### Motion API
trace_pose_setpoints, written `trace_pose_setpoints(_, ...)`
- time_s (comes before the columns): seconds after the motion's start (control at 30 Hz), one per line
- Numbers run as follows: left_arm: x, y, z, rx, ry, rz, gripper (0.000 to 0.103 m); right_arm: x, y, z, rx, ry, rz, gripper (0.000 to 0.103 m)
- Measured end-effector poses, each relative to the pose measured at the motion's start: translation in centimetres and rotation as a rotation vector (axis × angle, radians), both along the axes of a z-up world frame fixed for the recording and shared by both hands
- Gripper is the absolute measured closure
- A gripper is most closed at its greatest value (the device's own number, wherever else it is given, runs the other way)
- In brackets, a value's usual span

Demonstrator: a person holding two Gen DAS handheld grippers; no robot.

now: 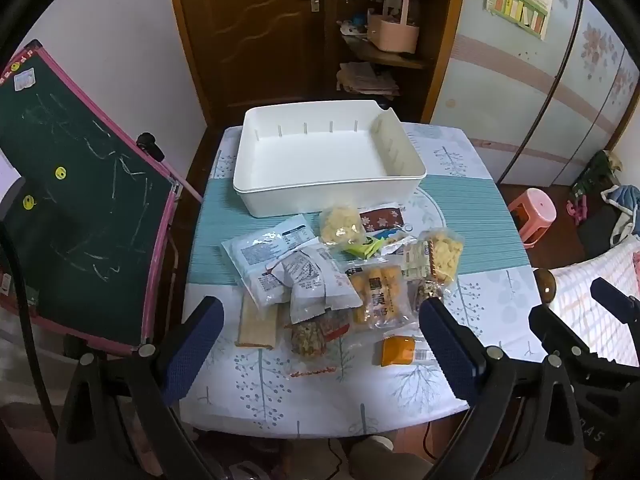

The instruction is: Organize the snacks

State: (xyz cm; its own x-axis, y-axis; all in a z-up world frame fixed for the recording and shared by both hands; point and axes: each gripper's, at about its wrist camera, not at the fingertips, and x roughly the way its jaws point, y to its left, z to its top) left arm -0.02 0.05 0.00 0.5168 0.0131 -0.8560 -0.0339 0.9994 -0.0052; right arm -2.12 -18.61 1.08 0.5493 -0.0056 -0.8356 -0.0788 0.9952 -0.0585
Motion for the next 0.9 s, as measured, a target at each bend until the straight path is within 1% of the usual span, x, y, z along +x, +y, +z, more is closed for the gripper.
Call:
trace_pose_setpoints(0.1,0.0,0.1,0.0,0.015,0.003,0.015,0.005,0.2,0.1,-0.1,-0.001,0.007,0.001,0.011)
trace_pose_setpoints(0.27,-0.1,0.3,-0.2,0.010,0.013,0.026,0.005,0.4,0.4,-0.2,-0.003,0.002,0.015,0.012)
trace_pose_setpoints(0.3,0.2,0.2,-0.8,0.003,0.007,0.004,0.005,0.4,0.5,-0.2,-0.004,0.001,0.018,0.012)
trace_pose_setpoints(0.4,0.1,0.5,-1.0,0.000,0.001,-0.006,0.005,0.5,0.4,-0.3,-0.001,0.008,0.011,0.012)
trace_pose_setpoints(0.43,0.5,0.2,-0.7,0.001,0.007,-0.001,0.005,0.5,0.3,-0.3,0.000,0.009,0.010,0.012)
trace_pose_setpoints(0.9,1.0,0.1,-1.6,-0.014,0.017,-0.031,0.005,0.7,1.2,-0.8,-0.006,0.018,0.008,0.012)
